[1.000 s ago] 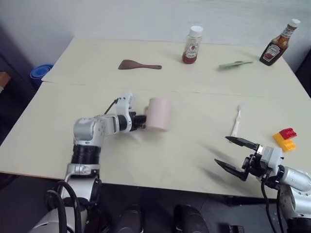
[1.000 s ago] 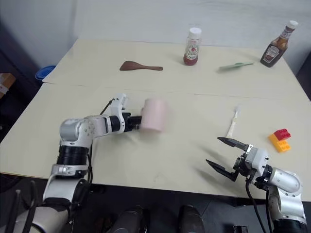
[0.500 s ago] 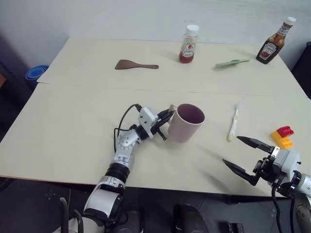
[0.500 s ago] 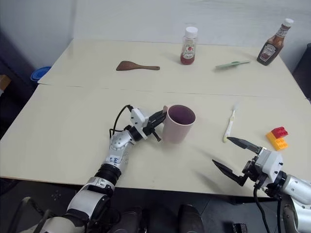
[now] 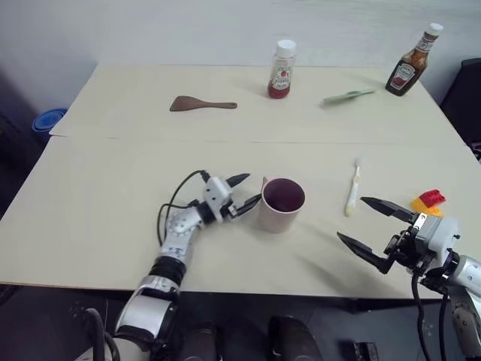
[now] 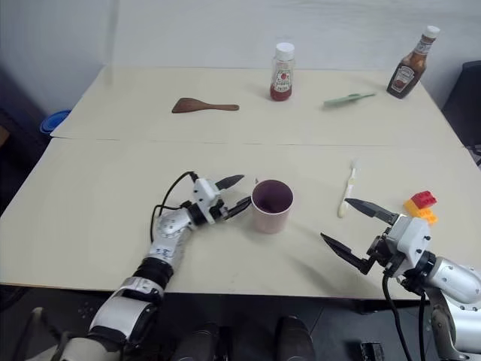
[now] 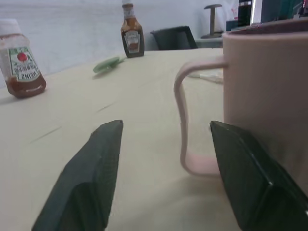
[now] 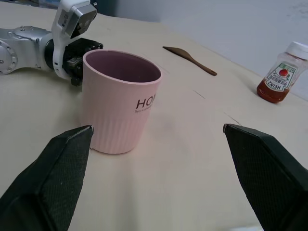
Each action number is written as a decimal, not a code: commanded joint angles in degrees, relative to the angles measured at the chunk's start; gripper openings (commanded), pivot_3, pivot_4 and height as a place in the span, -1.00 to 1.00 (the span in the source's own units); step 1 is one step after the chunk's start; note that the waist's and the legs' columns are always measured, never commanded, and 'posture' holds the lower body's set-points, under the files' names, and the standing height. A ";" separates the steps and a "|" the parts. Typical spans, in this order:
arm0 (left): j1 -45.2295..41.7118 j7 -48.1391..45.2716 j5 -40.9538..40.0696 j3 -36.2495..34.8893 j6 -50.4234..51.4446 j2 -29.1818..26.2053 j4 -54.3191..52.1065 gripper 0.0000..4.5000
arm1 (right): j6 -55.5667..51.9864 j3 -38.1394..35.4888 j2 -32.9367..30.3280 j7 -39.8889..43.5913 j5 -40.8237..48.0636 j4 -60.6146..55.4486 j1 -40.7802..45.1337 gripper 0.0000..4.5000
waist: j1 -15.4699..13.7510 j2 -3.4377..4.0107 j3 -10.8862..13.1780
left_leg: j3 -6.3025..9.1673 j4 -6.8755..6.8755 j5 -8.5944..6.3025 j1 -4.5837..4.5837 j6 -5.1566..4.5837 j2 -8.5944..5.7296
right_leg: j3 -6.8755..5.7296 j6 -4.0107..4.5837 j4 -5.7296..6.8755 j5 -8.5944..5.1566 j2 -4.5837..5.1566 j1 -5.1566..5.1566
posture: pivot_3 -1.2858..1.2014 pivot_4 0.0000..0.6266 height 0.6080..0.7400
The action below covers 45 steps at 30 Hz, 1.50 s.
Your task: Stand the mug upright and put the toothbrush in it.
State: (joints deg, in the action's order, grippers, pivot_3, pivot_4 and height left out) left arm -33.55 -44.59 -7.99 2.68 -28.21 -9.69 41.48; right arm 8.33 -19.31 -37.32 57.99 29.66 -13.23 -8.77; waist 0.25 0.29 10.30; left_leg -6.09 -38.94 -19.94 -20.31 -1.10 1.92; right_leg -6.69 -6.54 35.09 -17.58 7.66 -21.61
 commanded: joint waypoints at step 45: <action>29.62 -12.50 -28.87 -18.32 44.73 -32.03 -64.51 1.00 | -69.10 29.06 -10.89 -21.89 -15.57 41.67 59.26 -0.34 | -0.13 0.04 0.37 | -0.14 -0.22 0.10 -1.20 -0.07 -0.18 | 0.14 0.01 0.49 0.00 0.21 -1.18 | 0.03 -0.52 1.00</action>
State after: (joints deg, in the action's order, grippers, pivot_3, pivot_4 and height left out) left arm -4.00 -57.33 -36.60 -14.17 17.43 -41.27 -20.84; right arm -61.13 9.48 -47.90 35.81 16.33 26.49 50.53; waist 0.13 0.33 10.67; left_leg -6.21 -39.17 -19.83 -21.51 -1.17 1.74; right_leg -6.56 -6.55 35.58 -17.58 7.87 -22.78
